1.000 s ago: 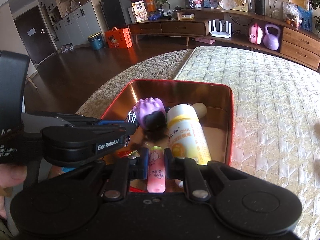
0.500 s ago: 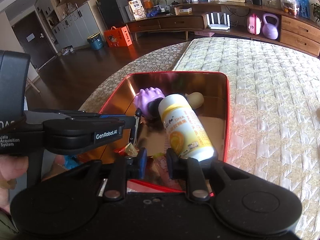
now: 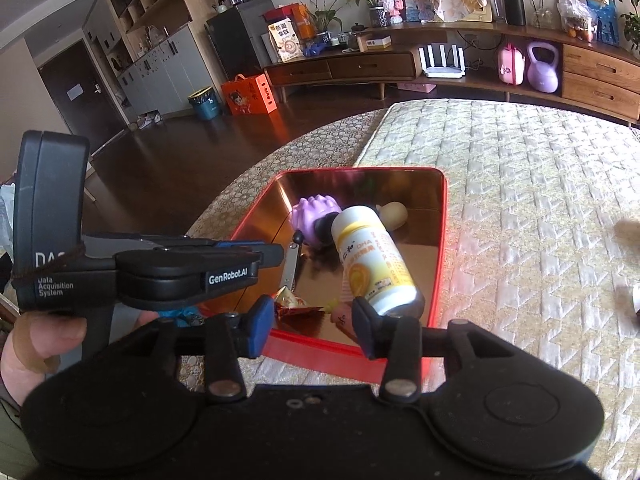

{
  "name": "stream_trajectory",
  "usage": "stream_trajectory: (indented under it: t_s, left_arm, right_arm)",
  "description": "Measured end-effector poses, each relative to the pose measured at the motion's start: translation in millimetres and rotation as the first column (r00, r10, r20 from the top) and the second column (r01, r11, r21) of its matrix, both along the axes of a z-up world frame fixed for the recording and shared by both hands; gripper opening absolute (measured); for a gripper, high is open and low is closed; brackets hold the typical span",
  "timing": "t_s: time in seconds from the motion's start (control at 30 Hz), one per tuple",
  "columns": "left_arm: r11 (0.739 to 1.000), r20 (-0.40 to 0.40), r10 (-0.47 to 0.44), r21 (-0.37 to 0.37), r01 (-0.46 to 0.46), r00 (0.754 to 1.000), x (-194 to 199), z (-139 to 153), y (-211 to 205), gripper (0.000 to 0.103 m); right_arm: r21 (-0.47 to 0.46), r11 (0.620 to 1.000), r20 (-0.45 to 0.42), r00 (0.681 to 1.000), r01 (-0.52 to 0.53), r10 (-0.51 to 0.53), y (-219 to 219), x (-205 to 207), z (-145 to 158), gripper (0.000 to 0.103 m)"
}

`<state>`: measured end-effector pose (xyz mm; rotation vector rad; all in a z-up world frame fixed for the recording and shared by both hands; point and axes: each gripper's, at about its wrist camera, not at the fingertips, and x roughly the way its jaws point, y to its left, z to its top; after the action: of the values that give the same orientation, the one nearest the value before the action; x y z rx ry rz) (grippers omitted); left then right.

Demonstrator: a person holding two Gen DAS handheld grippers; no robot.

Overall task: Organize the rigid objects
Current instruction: 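Carry nail clipper into red tin and open left tool while right tool releases pink tube there, then lift both tools out of the red tin back over the table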

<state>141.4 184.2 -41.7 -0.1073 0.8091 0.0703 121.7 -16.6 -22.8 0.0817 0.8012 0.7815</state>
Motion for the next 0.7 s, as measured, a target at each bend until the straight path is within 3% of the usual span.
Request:
stream_trajectory:
  t_s: [0.53, 0.7]
  left_arm:
    - [0.998, 0.038, -0.066, -0.02, 0.067, 0.997, -28, 22, -42, 0.01]
    - [0.996, 0.046, -0.085, -0.013, 0.086, 0.995, -34, 25, -61, 0.01]
  right_arm:
    - [0.023, 0.997, 0.093, 0.993, 0.075, -0.076, -48, -22, 18, 0.066]
    - [0.038, 0.993, 0.1, 0.988, 0.114, -0.117, -72, -24, 16, 0.077]
